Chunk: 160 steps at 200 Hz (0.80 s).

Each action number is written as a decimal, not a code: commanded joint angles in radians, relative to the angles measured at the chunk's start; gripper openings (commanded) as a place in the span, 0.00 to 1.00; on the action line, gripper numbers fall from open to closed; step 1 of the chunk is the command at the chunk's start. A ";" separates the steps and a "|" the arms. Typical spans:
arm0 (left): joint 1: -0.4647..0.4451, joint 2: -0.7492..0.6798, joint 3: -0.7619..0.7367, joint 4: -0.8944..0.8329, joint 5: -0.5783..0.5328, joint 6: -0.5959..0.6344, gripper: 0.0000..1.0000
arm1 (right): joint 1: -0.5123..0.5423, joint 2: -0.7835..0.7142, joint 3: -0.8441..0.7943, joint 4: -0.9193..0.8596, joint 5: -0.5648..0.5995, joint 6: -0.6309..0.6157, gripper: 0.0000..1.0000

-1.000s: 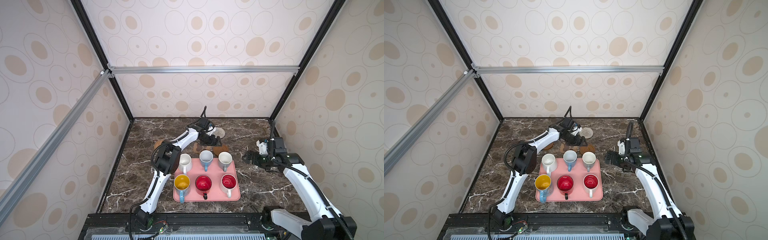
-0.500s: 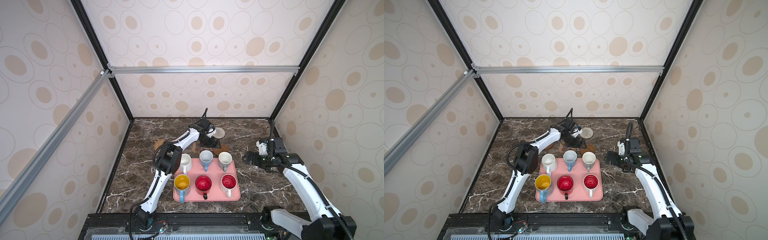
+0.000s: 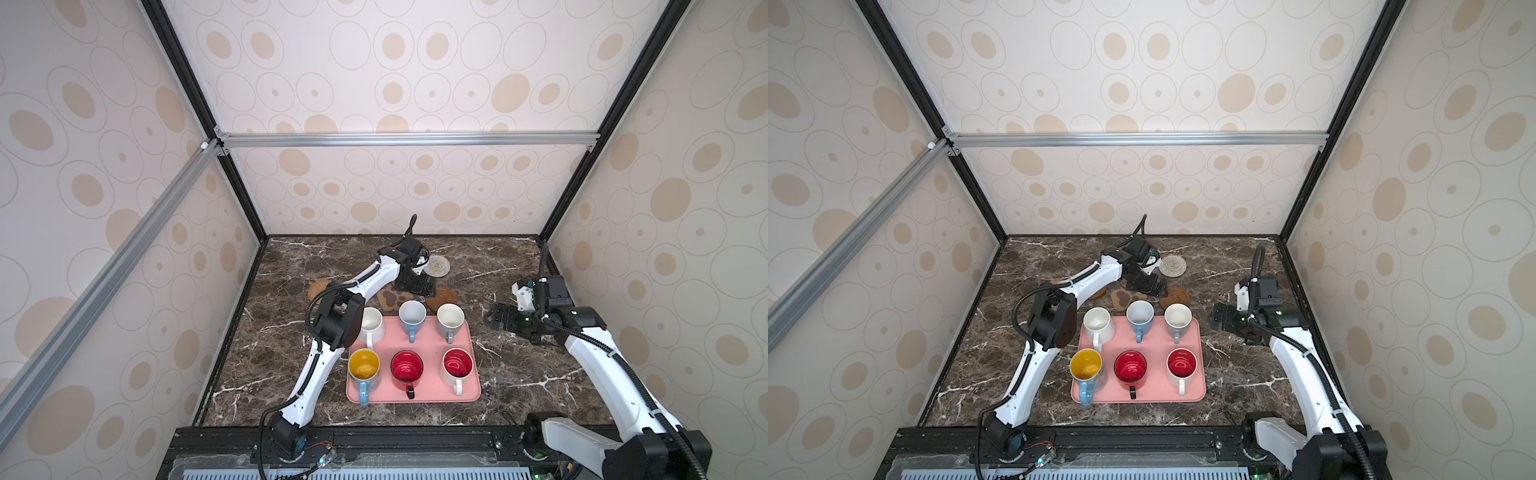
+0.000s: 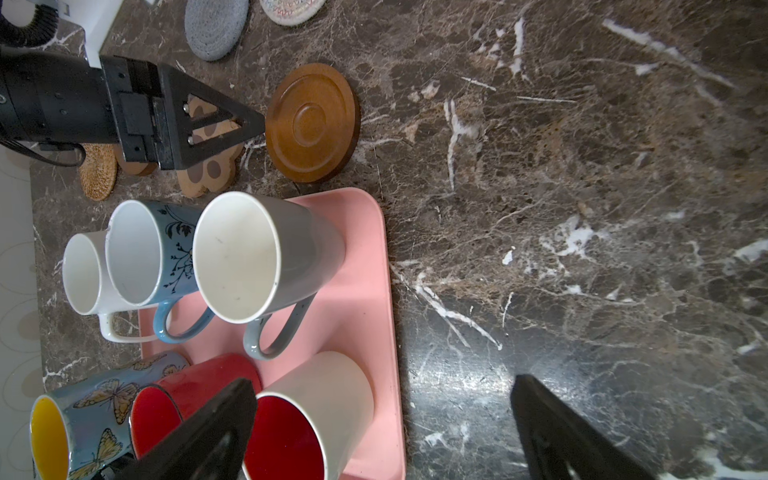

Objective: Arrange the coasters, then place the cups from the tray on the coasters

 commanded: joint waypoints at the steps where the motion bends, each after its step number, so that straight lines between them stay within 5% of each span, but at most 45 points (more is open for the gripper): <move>1: 0.009 -0.007 0.049 0.003 -0.052 0.011 1.00 | 0.004 0.002 -0.006 -0.010 0.009 -0.011 1.00; 91: 0.029 -0.153 -0.016 -0.064 -0.202 0.011 1.00 | 0.005 0.013 -0.010 -0.009 0.007 -0.015 1.00; 126: 0.052 -0.213 -0.097 -0.045 -0.343 0.009 1.00 | 0.004 0.021 -0.005 -0.002 0.000 -0.023 1.00; 160: 0.092 -0.223 -0.162 -0.028 -0.296 0.007 1.00 | 0.004 0.080 0.003 0.086 -0.079 -0.010 1.00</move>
